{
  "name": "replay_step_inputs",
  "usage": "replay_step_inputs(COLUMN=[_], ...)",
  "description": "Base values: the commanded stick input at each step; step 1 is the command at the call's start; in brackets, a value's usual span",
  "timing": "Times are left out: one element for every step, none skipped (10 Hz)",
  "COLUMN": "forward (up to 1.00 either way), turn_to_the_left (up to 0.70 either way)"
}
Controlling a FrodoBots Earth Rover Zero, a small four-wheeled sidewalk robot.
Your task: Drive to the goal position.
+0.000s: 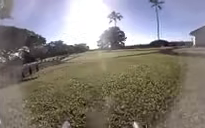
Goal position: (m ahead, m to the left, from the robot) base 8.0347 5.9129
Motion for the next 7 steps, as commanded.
replay_step_inputs(forward=[0.45, 0.45, 0.45, 0.45, 0.45, 0.45, 0.45], turn_to_the_left=[0.0, 0.0, 0.0, 0.0, 0.0, 0.0, 0.0])
